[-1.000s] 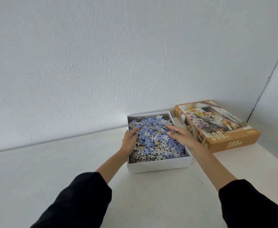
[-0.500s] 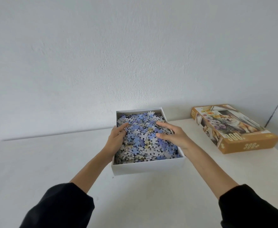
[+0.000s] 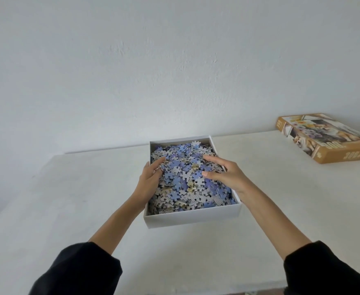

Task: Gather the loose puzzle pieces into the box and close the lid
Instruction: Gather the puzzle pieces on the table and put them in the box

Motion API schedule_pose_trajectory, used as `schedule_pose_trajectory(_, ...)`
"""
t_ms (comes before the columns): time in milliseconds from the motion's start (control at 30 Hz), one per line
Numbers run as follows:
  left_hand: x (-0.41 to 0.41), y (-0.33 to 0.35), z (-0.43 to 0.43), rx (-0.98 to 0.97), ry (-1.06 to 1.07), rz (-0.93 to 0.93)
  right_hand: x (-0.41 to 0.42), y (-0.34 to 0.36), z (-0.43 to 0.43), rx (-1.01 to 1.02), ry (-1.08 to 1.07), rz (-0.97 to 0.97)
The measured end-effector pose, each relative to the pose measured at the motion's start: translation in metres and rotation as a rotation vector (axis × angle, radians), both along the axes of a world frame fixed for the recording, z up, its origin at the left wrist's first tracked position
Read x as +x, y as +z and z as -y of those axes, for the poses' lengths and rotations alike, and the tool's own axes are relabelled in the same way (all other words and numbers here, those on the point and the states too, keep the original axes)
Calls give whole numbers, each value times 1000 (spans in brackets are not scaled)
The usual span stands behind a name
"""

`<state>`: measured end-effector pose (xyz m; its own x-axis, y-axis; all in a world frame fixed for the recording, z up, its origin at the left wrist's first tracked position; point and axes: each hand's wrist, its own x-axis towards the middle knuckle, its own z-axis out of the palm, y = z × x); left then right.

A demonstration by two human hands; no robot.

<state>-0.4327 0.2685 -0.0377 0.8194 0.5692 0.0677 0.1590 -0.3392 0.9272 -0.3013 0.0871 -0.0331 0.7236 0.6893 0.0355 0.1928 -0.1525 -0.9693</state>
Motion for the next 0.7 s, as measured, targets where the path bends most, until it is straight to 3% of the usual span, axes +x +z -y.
schedule_pose_trajectory(400, -84, -26, -16, -124, -28, 16, -84, -27, -15, -75, 11, -94)
schedule_pose_trajectory(700, -86, -39, -9, -23, 53, -68, -87, -36, -12, -115, 61, -121)
